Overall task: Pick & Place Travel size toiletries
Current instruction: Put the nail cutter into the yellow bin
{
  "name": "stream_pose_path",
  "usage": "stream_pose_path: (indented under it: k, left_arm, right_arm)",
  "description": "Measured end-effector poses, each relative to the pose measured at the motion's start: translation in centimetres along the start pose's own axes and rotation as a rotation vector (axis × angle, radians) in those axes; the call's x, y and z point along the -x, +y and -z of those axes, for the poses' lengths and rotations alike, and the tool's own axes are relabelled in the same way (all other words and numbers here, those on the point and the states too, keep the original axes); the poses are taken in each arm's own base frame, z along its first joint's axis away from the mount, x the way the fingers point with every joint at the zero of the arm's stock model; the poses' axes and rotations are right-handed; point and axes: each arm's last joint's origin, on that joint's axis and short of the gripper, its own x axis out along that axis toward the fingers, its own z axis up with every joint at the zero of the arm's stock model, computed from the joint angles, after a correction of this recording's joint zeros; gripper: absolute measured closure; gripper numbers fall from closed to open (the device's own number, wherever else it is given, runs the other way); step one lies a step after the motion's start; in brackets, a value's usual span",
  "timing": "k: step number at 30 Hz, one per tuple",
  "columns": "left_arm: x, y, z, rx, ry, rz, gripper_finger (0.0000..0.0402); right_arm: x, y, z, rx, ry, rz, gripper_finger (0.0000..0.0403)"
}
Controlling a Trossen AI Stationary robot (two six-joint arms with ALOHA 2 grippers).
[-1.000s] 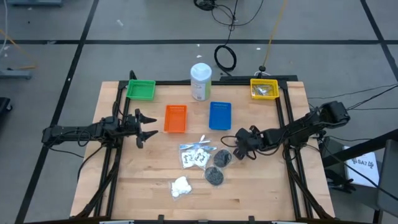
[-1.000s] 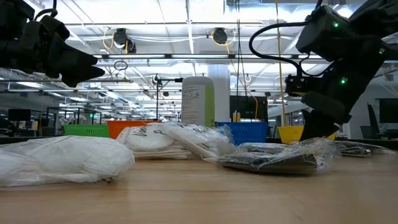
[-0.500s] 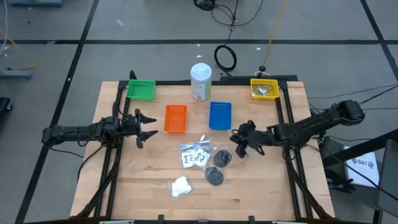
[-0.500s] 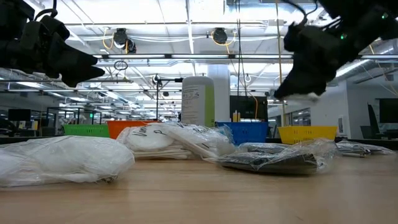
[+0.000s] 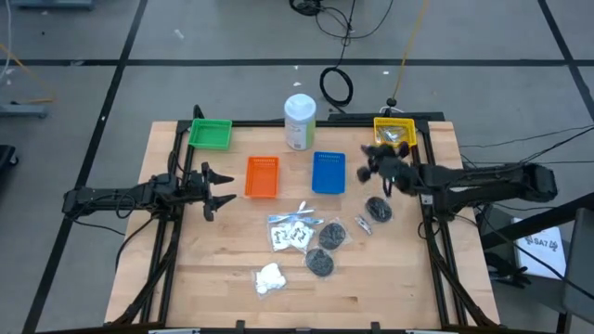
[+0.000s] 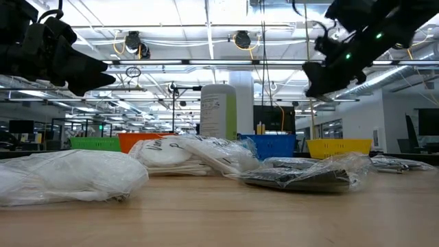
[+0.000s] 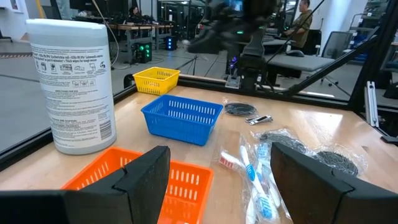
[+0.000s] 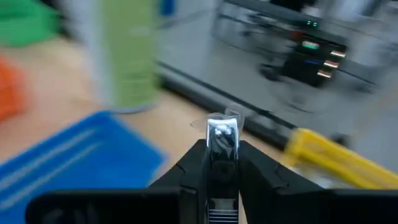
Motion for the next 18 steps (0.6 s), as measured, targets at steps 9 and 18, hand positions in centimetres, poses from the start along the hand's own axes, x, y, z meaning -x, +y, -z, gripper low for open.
stream_pose_path:
  k: [9, 18]
  left_arm:
    - [0.0, 0.0, 0.0, 0.000, 0.000, 0.000, 0.0128]
    - [0.0, 0.0, 0.0, 0.000, -0.001, 0.000, 0.0128]
  right_arm:
    - [-4.3, -7.0, 1.3, -0.032, 0.125, 0.362, 0.0345]
    - [-5.5, -9.8, 2.4, -0.103, 0.080, 0.456, 0.0313]
